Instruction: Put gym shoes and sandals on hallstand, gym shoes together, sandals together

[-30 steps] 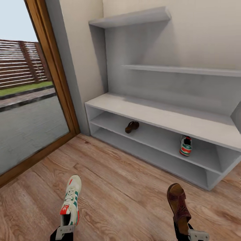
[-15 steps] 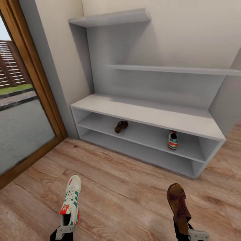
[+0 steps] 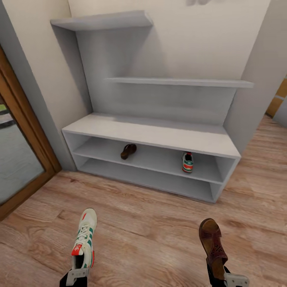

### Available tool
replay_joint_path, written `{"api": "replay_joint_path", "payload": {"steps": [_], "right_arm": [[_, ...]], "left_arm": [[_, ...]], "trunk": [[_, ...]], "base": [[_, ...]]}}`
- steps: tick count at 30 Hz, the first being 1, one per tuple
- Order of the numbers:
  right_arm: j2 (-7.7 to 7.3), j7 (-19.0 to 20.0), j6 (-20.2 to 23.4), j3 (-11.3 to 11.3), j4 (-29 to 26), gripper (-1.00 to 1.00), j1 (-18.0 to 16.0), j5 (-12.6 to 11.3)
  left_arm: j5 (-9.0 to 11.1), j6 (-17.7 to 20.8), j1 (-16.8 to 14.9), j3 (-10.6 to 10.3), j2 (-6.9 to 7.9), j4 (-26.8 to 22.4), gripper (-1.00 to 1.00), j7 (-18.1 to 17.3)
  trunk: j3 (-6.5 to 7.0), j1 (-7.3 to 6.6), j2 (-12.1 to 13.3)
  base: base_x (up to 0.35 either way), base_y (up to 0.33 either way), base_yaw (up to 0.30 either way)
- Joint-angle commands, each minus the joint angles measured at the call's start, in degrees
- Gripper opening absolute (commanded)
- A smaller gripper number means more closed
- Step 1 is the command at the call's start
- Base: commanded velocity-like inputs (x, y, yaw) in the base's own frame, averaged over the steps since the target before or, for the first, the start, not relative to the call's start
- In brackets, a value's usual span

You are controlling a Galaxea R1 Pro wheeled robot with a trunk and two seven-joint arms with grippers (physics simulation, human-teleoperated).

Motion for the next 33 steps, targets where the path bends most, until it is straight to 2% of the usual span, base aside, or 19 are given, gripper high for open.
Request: {"api": "replay_joint_path", "payload": {"steps": [1,9,22,33], "right_arm": [[0.04,0.29,-0.20,-0.50,0.05,-1.00,-0.07,0.50],[0.04,0.29,-0.20,-0.50,0.05,-1.00,-0.07,0.50],[0.04,0.29,-0.20,-0.50,0.00,-1.00,-0.07,0.50],[0.04,0.29,-0.20,-0.50,-0.02,-1.00,-0.07,0.50]], "left_arm": [[-0.25,-0.15,-0.02,0.50,-0.03,0.01,-1.00,-0.59],[-0.24,-0.15,-0.02,0.50,-0.03,0.01,-1.00,-0.59],[-0.20,-0.15,-0.02,0.51,-0.03,-0.03,-1.00,-0.59],[-0.23,-0.15,-0.02,0.50,-0.03,-0.03,-1.00,-0.59]], "trunk": [[-0.04,-0.01,-0.02],[-0.04,-0.01,-0.02],[-0.04,-0.01,-0.02],[-0.04,-0.01,-0.02]], "base": [[0.000,0.000,-0.284],[0.000,0.001,-0.284],[0.000,0.235,-0.284],[0.000,0.030,-0.284]]}}
